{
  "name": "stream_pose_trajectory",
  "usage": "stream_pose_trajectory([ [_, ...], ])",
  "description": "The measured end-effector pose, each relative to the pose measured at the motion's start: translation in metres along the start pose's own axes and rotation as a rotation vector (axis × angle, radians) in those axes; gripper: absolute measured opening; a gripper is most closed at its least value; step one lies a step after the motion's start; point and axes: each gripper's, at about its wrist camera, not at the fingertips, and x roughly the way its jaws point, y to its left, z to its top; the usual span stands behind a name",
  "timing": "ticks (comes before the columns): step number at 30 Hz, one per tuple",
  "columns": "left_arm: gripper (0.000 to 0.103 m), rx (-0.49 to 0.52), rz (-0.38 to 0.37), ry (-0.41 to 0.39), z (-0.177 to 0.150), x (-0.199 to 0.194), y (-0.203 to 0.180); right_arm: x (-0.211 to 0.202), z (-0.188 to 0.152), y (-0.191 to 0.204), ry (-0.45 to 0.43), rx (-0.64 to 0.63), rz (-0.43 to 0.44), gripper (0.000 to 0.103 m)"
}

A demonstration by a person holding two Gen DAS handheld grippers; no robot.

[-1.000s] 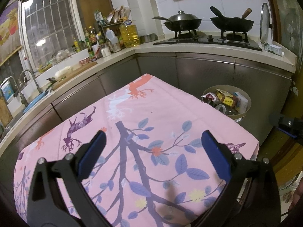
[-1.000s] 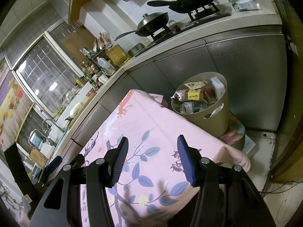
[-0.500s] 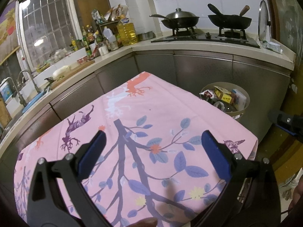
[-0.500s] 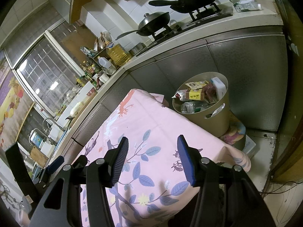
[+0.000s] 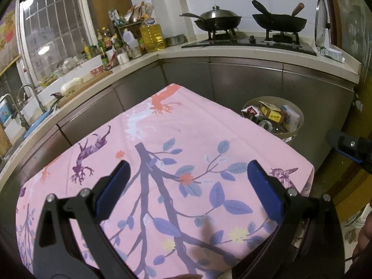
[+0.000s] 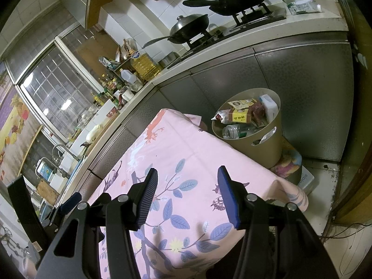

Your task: Collect trash

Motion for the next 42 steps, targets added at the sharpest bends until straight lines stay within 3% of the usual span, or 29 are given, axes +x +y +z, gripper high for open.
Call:
stream_pose_trajectory([
  [42, 0.097, 0.014, -0.006, 0.062, -0.004, 0.018, 0.000, 0.011, -0.011, -0.008, 0.026, 0.018, -0.002, 0.051],
])
